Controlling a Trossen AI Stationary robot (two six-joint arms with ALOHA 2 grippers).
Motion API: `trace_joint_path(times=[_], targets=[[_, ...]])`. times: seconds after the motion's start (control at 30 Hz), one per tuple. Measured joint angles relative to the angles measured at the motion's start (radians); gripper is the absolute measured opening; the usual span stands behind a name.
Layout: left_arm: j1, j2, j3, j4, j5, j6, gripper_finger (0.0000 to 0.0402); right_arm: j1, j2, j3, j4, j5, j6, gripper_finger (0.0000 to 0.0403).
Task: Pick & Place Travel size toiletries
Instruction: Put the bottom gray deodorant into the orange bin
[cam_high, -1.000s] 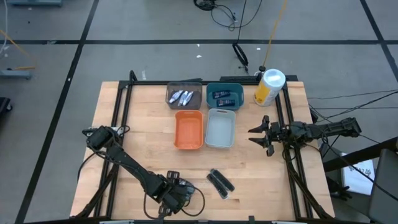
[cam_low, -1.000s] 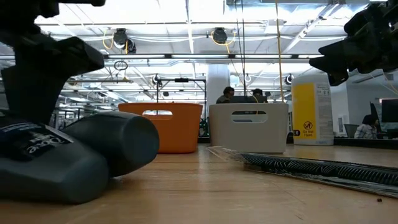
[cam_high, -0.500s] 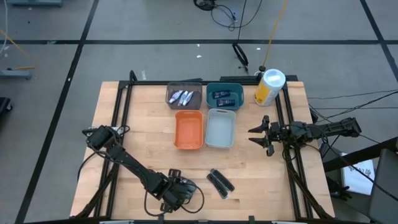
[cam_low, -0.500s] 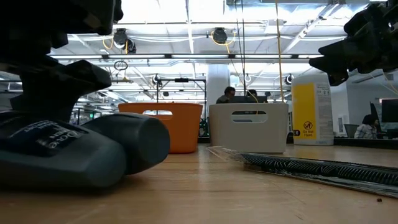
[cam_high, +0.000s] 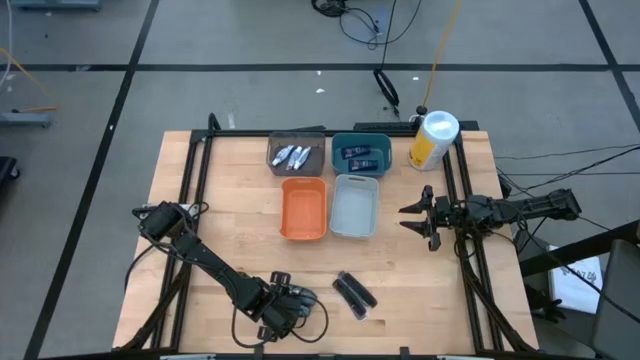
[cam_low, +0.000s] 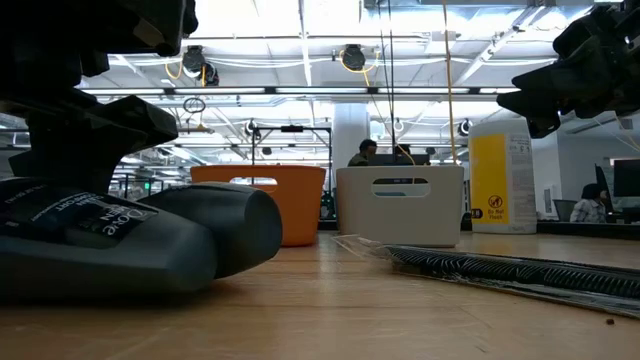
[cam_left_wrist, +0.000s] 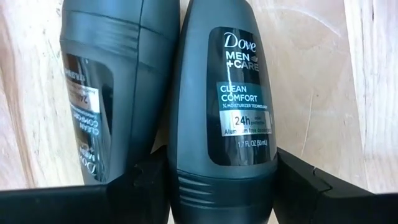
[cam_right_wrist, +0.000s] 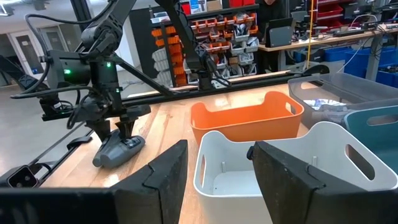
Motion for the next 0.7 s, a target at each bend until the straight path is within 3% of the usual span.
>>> trace_joint_path(times=[0.3, 0.7], targets=[[-0.014, -0.069, -0.001, -0.094, -0.014, -0.042, 0.0199, 0.0, 0.0, 0.0, -0.002, 0.0, 0.0, 0.0171], [-0.04, -0.296, 0.0, -0.094, -0.265, -0.065, 0.0198, 0.0, 0.0, 0.0, -0.002, 0.0, 0.0, 0.0171]])
